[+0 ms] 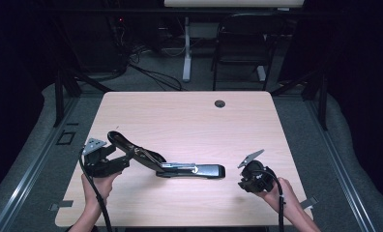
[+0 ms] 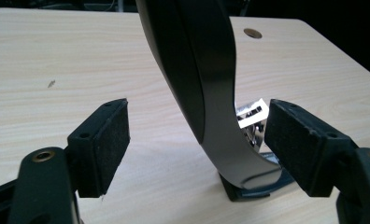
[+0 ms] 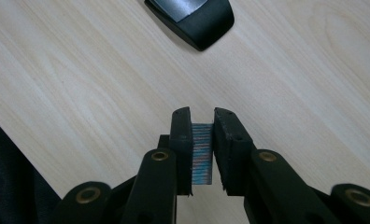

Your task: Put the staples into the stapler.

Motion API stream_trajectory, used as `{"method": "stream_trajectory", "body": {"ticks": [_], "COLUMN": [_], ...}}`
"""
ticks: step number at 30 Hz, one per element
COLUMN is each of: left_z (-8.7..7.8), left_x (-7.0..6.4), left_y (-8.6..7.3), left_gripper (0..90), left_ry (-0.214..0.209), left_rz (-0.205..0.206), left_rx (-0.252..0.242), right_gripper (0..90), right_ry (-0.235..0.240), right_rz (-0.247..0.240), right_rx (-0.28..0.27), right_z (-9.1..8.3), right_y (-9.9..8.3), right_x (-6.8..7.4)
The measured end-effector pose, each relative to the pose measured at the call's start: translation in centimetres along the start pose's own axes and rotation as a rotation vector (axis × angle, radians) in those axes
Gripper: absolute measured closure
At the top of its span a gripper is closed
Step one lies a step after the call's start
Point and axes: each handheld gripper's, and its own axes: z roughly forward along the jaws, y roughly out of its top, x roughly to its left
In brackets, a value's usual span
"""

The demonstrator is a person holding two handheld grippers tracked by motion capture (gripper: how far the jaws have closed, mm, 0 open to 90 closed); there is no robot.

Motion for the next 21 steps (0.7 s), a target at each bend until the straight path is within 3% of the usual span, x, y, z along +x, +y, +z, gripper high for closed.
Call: {"method": "stream_trajectory", "body": {"ticks": [6,11,15,21], "left_z": [0.0,0.5,0.4,0.5], "left_x": [0.3,0.2,0.2,0.1], "left_y": [0.6,0.9,0.9,0.9], "left_gripper": [25.9,31.3,39.2,53.4], "left_ry": [0.01,0.032,0.071,0.081], "left_rz": [-0.027,-0.019,-0.011,-0.002], "left_rx": [-0.063,-0.082,-0.12,-0.144], "right_gripper": [78.6,78.6,78.6,78.6], "right_ry": [-0.008,-0.015,-0.003,-0.015], "right_rz": [-0.009,-0.017,-0.013,-0.024], "right_rx": [-0.02,-0.029,-0.048,-0.055], "right_z": [-0.1,-0.3,-0.2,-0.3], "right_y": [0.3,0.5,0.7,1.3], "right_x": [-0.2,-0.6,-0.9,-1.2]}}
